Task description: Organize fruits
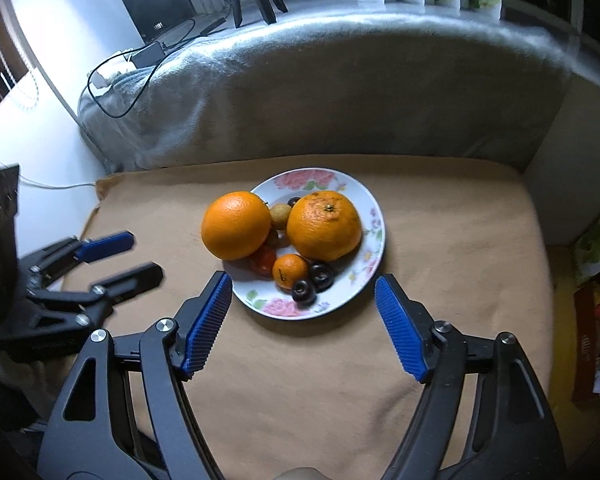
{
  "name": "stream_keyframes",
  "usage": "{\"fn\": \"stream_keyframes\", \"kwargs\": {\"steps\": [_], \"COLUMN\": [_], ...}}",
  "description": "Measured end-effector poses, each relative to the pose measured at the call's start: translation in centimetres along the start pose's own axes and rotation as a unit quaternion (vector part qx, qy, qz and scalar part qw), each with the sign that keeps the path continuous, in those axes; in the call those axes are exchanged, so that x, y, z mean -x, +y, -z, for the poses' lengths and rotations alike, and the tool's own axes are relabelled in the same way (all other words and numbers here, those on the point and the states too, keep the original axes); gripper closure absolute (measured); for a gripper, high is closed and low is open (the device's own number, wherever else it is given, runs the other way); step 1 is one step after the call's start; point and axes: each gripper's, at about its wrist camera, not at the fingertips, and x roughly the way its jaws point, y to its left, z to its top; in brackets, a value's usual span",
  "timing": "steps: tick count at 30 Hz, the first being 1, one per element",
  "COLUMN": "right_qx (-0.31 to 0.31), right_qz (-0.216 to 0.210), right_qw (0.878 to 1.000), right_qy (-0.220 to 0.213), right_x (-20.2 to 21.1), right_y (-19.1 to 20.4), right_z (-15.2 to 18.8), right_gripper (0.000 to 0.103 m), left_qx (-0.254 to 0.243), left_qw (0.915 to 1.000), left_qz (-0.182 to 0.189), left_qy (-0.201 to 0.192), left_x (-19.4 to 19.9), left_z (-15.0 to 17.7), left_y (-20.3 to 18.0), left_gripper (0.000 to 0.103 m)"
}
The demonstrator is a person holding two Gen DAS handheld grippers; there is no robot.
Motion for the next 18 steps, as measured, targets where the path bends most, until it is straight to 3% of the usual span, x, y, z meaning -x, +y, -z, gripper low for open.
{"fn": "stream_keyframes", "kwargs": {"steps": [8, 10, 18], "right_qx": [-0.005, -0.007, -0.008], "right_qz": [0.010, 0.012, 0.016], "right_qw": [1.000, 1.000, 1.000], "right_qy": [-0.014, -0.015, -0.021], "right_x": [1.6, 1.7, 2.2], "right_y": [0.2, 0.1, 0.3], "right_z": [0.7, 0.9, 1.3], "right_gripper": [0.024, 0.023, 0.023], "left_qx": [-0.002, -0.006, -0.018], "left_qw": [0.9999, 0.9998, 0.9994], "left_qz": [-0.011, -0.019, -0.031], "left_qy": [-0.004, -0.003, 0.001], "left_x": [2.3, 2.5, 3.3], "left_z": [0.4, 0.5, 1.2], "left_y": [-0.5, -0.9, -1.8], "left_gripper": [0.031, 0.022, 0.022]}}
